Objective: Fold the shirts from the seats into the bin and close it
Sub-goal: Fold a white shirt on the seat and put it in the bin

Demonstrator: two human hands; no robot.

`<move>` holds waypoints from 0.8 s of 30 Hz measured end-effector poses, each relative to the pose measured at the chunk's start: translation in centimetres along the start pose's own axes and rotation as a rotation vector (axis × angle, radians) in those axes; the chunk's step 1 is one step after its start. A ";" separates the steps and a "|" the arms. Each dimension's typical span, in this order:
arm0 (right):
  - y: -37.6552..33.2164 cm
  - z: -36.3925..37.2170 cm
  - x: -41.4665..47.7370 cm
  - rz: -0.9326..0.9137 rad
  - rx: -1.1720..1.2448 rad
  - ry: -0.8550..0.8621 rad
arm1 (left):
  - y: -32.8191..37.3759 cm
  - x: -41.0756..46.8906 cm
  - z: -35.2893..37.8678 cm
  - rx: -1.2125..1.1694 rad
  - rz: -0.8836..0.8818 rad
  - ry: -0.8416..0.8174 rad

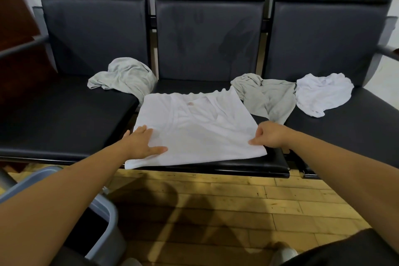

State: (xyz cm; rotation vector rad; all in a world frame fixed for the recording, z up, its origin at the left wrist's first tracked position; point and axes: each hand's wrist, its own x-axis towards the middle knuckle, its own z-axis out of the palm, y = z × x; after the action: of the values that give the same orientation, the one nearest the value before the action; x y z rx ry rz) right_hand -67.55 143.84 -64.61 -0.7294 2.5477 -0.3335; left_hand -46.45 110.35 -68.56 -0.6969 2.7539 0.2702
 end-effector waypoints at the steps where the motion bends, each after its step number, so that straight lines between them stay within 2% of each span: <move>1: -0.6 0.4 0.4 -0.037 -0.024 0.122 | 0.2 0.1 -0.1 -0.032 0.017 0.075; 3: -1.9 1.3 1.2 -0.076 0.011 0.304 | 0.8 0.4 -0.2 -0.144 0.058 0.202; 5: -2.8 2.5 2.0 -0.129 0.041 0.341 | 1.4 0.7 0.0 -0.195 0.098 0.205; 7: -2.9 3.6 3.0 -0.158 0.029 0.274 | 1.9 1.1 0.6 -0.136 0.109 0.136; 10: -1.9 5.1 3.9 -0.133 -0.135 0.148 | 1.7 1.9 1.3 -0.062 0.080 0.064; 15: -1.9 7.3 2.9 -0.023 -0.226 0.151 | 0.5 1.5 0.7 -0.071 0.038 -0.028; 19: -2.6 7.0 1.5 -0.002 -0.156 0.175 | -0.5 0.2 -0.2 -0.070 0.020 -0.069; 22: -2.9 4.7 2.6 -0.025 -0.101 0.323 | -0.2 0.6 -0.5 -0.127 0.011 0.081; 24: -3.1 3.7 4.6 -0.073 -0.130 0.356 | 0.4 1.7 -0.9 -0.173 0.024 0.196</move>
State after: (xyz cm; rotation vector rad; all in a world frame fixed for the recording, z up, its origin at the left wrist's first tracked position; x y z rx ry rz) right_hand -67.83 138.36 -68.41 -0.8806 2.9042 -0.3503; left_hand -48.30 109.77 -68.16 -0.7711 2.9517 0.4734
